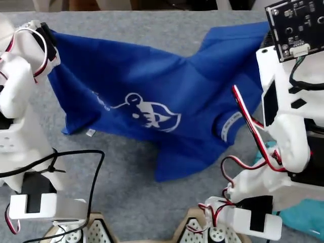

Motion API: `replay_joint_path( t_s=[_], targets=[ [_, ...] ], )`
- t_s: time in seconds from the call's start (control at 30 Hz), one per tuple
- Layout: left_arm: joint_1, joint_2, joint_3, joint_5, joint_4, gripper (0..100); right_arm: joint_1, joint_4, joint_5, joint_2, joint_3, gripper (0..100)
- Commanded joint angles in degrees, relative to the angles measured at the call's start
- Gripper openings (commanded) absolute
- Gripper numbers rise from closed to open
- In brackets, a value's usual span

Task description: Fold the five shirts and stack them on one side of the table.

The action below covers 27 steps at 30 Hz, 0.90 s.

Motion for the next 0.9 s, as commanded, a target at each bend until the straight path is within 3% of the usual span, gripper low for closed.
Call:
replay_joint_path(
  t_s=[0.0,0.33,0.53,0.87],
  targets=[
    [-0.53,-0.66,0.09,-0.35,0.35,2,-0.84,0.35,1.76,-1.45,-0.13,0.5],
    [-0.62,-0.75,-0.09,-0.44,0.44,2,-0.92,0.18,2.11,-1.54,-0.66,0.5],
    [-0.62,-2.68,-0.35,-2.55,0.44,2,-0.84,-0.18,4.22,-1.36,-11.74,0.5],
    [-0.09,-11.74,6.68,-3.96,0.44,2,-0.84,-7.91,7.74,-1.45,-17.36,0.5]
  ],
)
